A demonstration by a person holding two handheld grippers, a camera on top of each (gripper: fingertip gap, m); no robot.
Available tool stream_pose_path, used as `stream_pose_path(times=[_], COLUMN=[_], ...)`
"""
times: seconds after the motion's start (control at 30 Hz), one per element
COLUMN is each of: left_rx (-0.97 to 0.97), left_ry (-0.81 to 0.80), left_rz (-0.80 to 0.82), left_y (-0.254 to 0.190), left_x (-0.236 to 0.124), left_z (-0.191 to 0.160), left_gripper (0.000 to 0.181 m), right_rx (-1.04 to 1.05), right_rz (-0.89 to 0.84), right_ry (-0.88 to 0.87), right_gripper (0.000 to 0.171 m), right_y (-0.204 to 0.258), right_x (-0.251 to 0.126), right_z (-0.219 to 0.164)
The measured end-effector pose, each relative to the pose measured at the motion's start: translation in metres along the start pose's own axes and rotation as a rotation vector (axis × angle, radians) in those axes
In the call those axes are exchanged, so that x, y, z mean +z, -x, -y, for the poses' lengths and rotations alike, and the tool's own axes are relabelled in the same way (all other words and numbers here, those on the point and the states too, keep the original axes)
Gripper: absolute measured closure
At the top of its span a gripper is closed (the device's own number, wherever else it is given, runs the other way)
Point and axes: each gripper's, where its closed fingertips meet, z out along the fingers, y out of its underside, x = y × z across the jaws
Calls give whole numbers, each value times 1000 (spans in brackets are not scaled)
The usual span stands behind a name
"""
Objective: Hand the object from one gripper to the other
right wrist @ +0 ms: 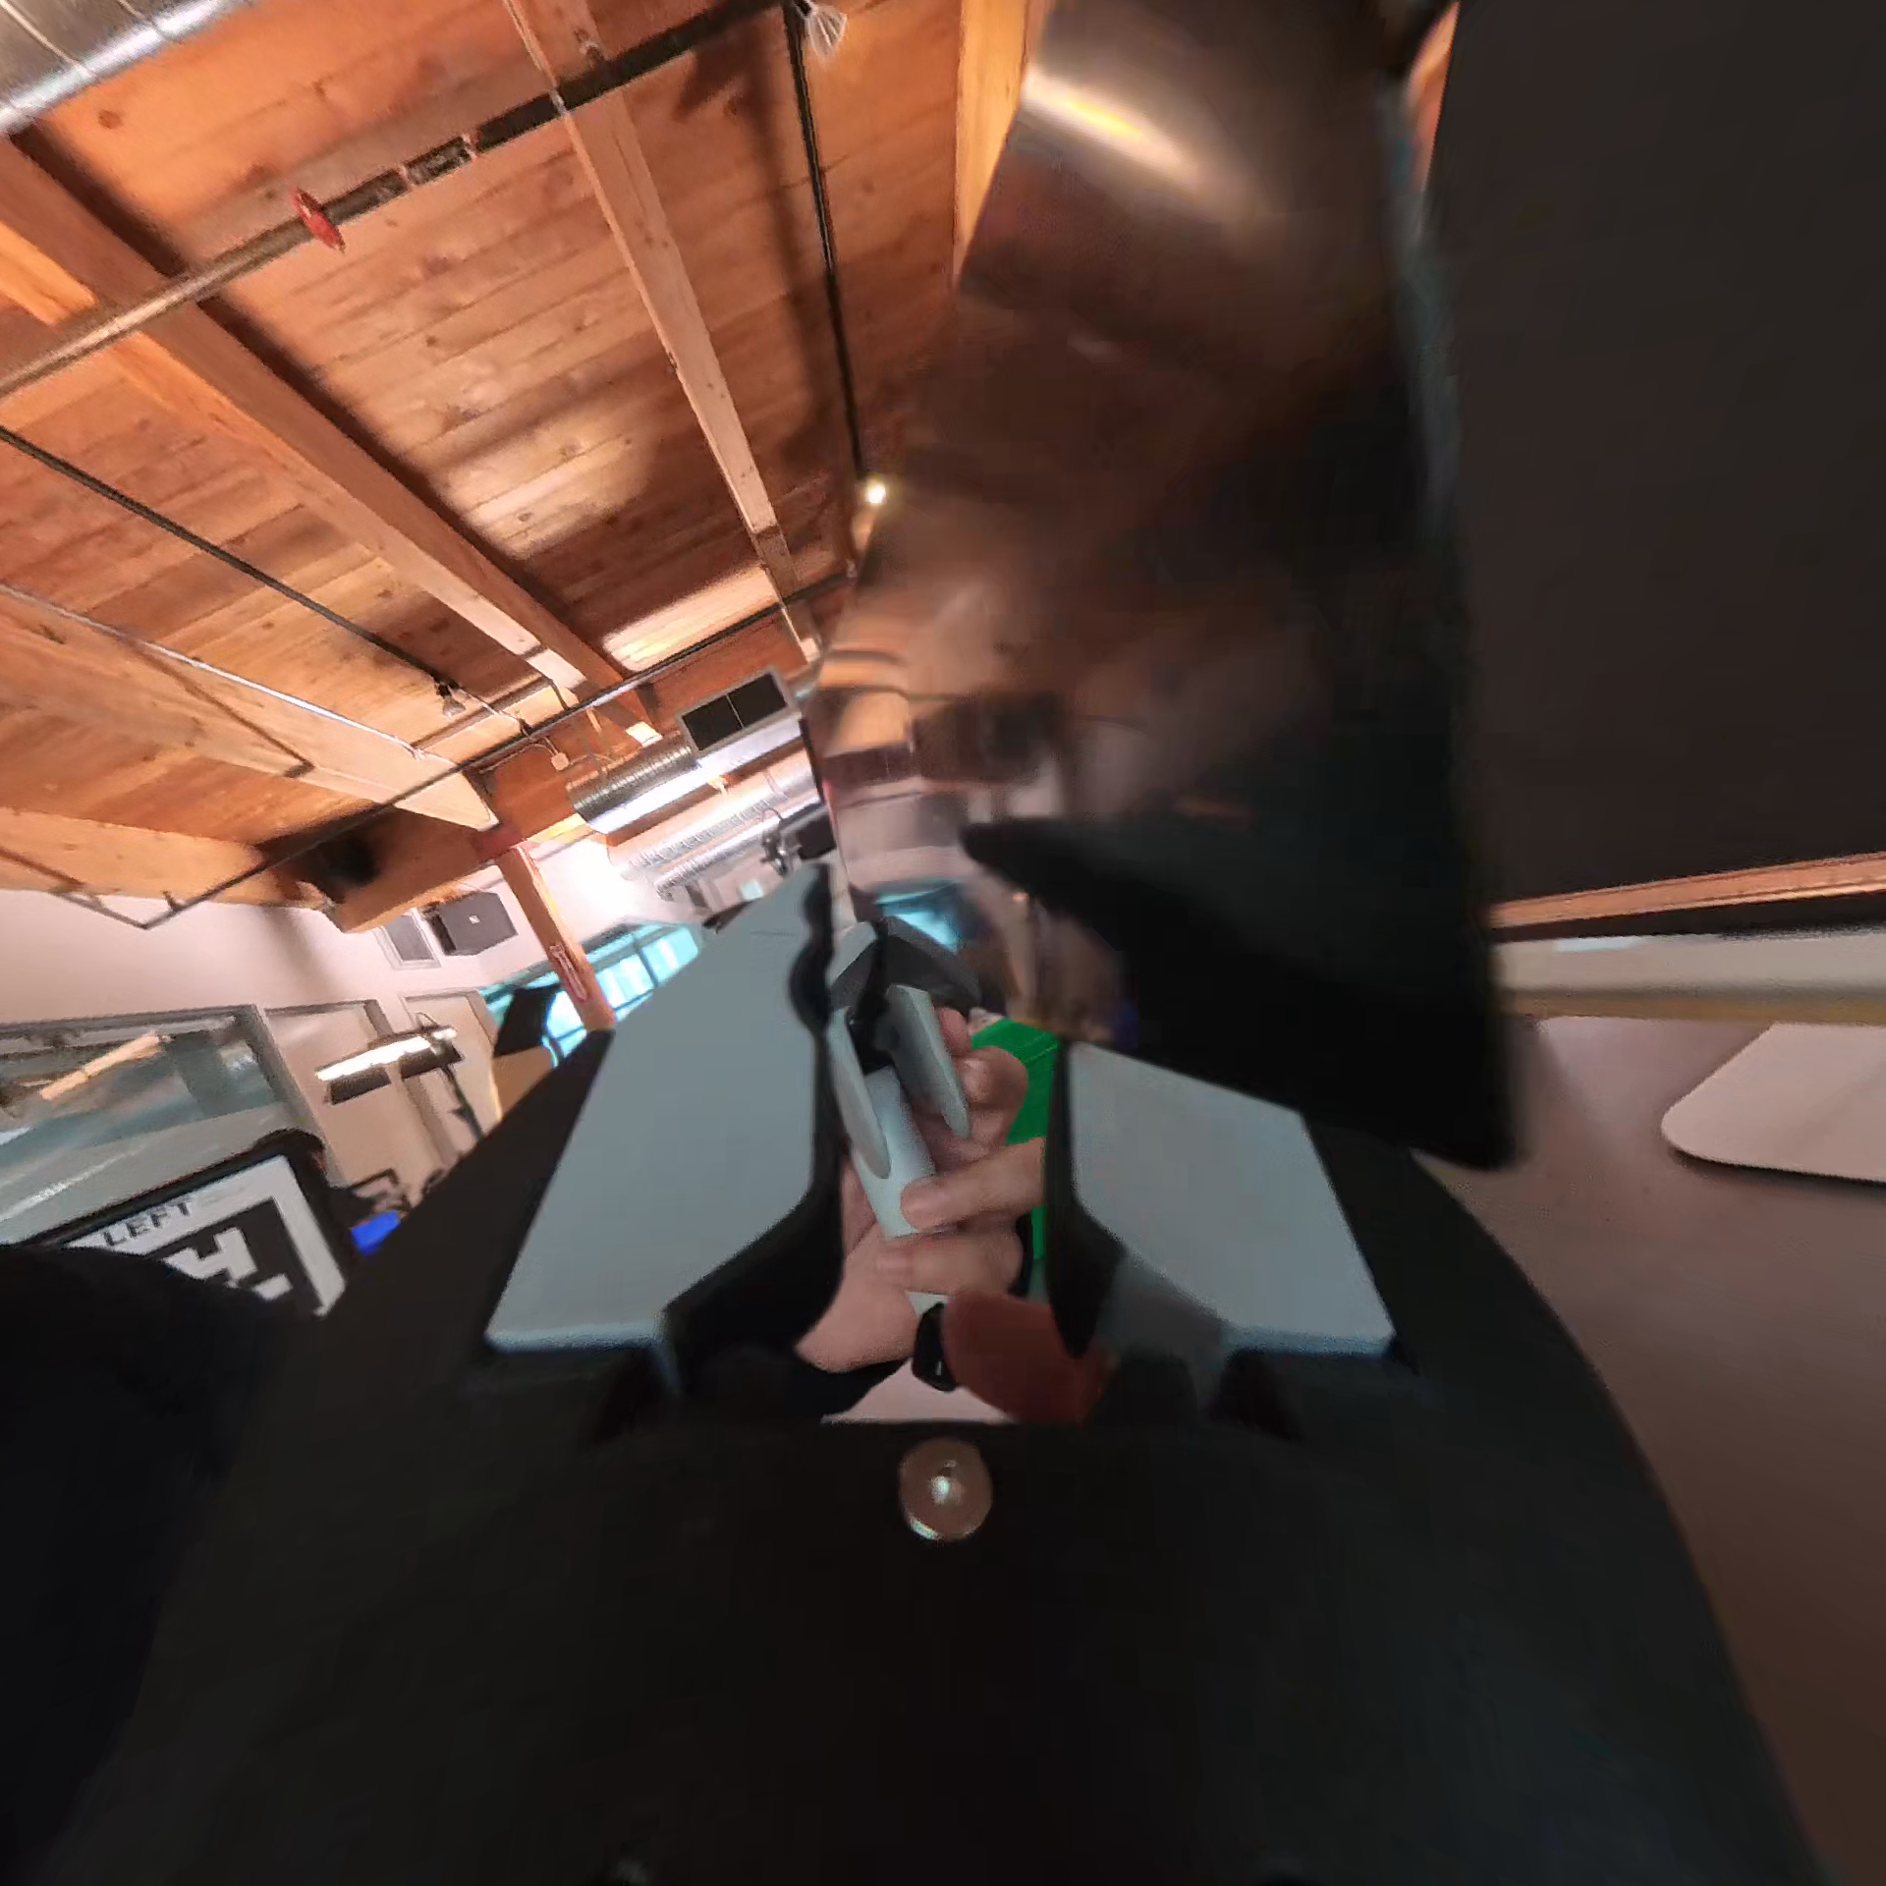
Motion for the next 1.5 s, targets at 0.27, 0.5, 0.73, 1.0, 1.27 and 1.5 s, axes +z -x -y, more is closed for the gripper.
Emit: stream_pose_path(times=[0.27, 0.5, 0.73, 1.0, 1.27, 1.5], left_rx=[-22, 216, 402, 405, 419, 411], left_ry=[191, 475, 621, 637, 633, 634], left_rz=[19, 241, 267, 247, 241, 241], left_y=[10, 49, 53, 49, 46, 47], left_x=[-1, -13, -16, -15, -14, -15], left_z=[-26, -73, -101, -106, -103, -101], left_gripper=[165, 151, 155, 157, 159, 160], right_rx=[-245, -651, -1035, -1038, -346, -76], right_rz=[15, -208, -625, -1230, -1509, -1520], right_ry=[66, 134, 247, 525, 1308, 1507], right_gripper=[171, 171, 171, 171, 171, 171], right_y=[19, 16, 9, -15, -76, -76], right_x=[-9, -25, -54, -186, -329, -344], right_z=[14, 43, 77, 188, 162, 161])
